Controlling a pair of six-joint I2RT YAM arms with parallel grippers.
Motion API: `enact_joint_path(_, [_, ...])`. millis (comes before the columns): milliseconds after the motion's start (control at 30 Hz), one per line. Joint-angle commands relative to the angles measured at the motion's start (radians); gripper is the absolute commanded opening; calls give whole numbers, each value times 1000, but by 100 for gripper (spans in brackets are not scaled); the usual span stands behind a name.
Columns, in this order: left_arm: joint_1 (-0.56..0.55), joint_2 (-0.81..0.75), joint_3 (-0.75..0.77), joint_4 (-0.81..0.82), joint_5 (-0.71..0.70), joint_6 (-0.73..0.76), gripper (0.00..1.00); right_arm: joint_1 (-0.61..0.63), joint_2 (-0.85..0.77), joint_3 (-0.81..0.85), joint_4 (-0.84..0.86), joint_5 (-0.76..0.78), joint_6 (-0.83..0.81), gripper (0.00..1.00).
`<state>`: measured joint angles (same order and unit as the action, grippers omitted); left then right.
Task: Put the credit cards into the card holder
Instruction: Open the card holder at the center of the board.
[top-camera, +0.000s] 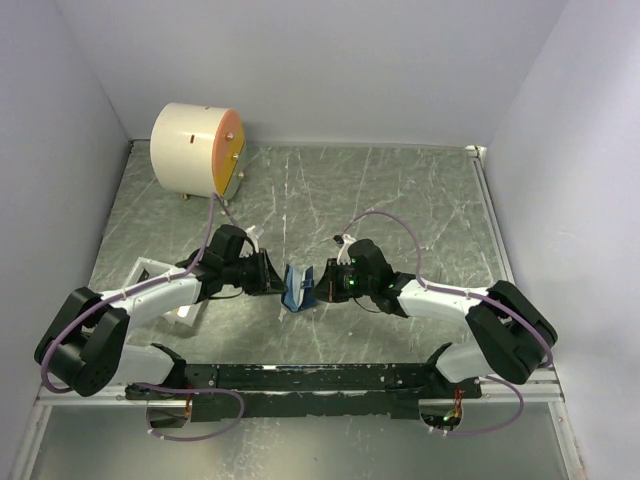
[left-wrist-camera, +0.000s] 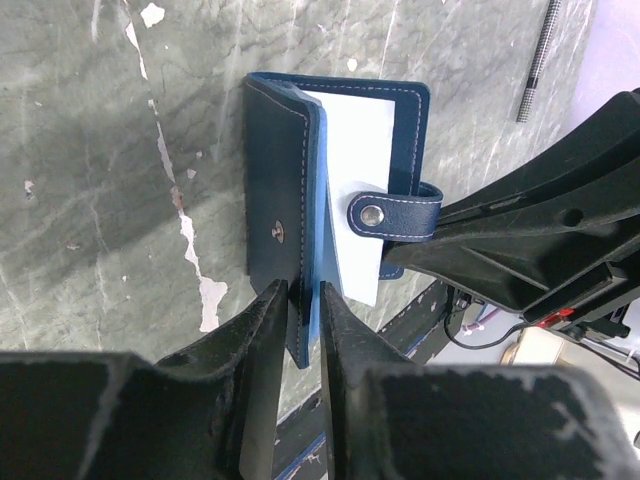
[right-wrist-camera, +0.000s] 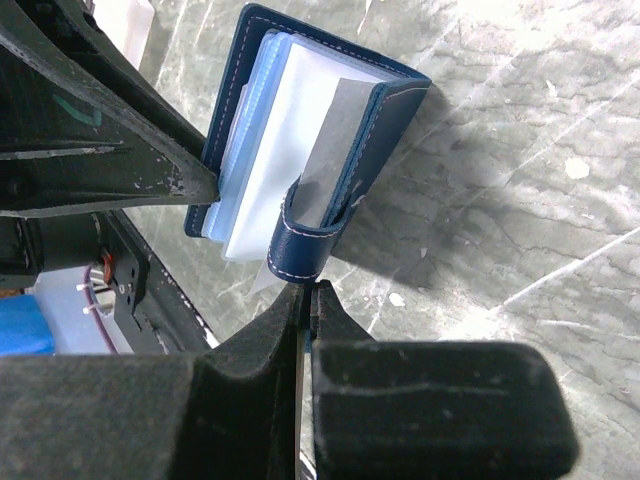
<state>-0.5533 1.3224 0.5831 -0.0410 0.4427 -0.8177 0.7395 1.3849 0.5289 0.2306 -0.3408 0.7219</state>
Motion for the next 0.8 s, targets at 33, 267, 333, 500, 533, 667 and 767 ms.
enact_joint_path(33, [-5, 4, -9, 44, 17, 1, 30, -2, 5, -13, 53, -3, 3, 0])
enact_joint_path(267, [-5, 6, -9, 43, 12, 11, 27, -3, 12, -20, 63, 1, 7, 0])
enact_joint_path(333, [-5, 11, -13, 57, 19, 8, 24, -3, 22, -20, 71, -5, 8, 0])
enact_joint_path(500, [-5, 32, -26, 96, 38, -2, 25, -2, 53, -9, 108, -41, 26, 0])
enact_joint_path(533, [-5, 36, -24, 91, 34, 1, 25, -2, 54, -4, 105, -36, 24, 1])
enact_joint_path(667, [-5, 34, -13, 55, 13, 10, 14, -3, 35, 30, 14, 32, -1, 19])
enact_joint_path(767, [-5, 22, 0, 23, 0, 16, 7, -2, -15, 87, -128, 116, -24, 31])
